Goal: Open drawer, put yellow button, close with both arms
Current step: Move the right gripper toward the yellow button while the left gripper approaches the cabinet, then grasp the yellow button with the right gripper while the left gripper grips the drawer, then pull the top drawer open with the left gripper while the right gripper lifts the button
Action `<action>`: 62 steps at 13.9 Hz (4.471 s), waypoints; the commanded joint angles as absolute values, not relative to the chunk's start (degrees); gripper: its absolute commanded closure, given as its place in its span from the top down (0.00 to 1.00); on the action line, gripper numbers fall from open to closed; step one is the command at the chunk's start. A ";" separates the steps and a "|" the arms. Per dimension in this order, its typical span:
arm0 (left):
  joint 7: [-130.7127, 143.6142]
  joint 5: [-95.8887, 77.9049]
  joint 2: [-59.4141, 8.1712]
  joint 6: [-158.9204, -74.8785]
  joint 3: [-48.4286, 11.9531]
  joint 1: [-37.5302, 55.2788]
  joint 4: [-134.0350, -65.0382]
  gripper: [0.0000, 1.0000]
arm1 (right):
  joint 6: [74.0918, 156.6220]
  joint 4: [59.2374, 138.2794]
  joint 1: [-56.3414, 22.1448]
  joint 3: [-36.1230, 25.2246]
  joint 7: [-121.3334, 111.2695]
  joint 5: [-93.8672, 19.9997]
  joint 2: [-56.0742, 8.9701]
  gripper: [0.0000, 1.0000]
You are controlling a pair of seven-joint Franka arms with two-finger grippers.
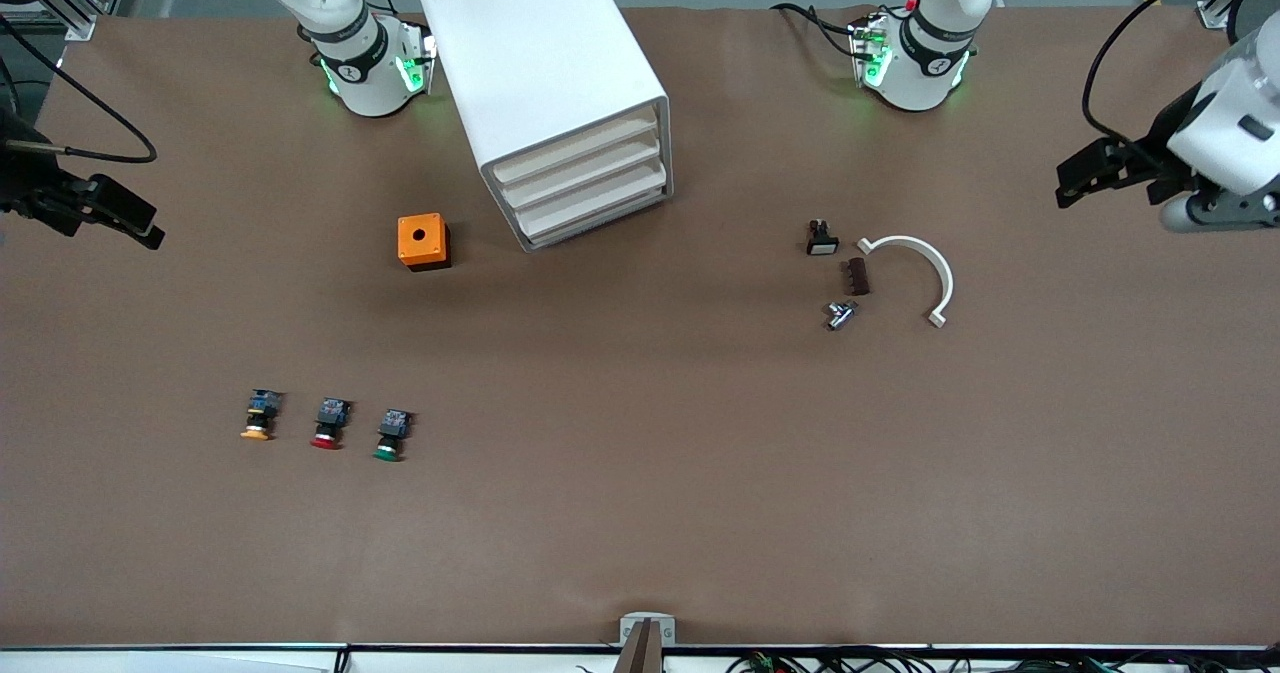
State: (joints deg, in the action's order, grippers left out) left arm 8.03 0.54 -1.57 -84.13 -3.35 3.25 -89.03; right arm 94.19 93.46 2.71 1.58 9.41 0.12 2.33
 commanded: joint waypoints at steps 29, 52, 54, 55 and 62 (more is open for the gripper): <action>120.29 -46.73 -39.98 -84.73 -4.48 27.77 -82.00 0.98 | 124.45 92.90 10.63 1.23 1.24 1.41 -41.48 0.82; 136.05 -68.03 -44.91 -84.73 -4.05 37.27 -81.56 0.01 | 109.44 91.76 9.23 4.04 -0.09 -2.37 -26.99 0.03; 135.88 -66.98 -44.65 -84.46 -2.73 36.83 -81.39 0.01 | 106.36 91.76 9.05 4.04 -0.09 -4.12 -24.53 0.03; 136.23 -65.93 -44.65 -84.46 -1.51 35.96 -80.34 0.01 | 104.87 91.76 8.62 4.13 0.61 -5.09 -23.22 0.03; 132.37 -66.27 -45.35 -85.86 -1.32 25.50 -76.29 0.04 | 94.76 92.29 0.73 4.13 19.91 -8.35 -14.43 0.02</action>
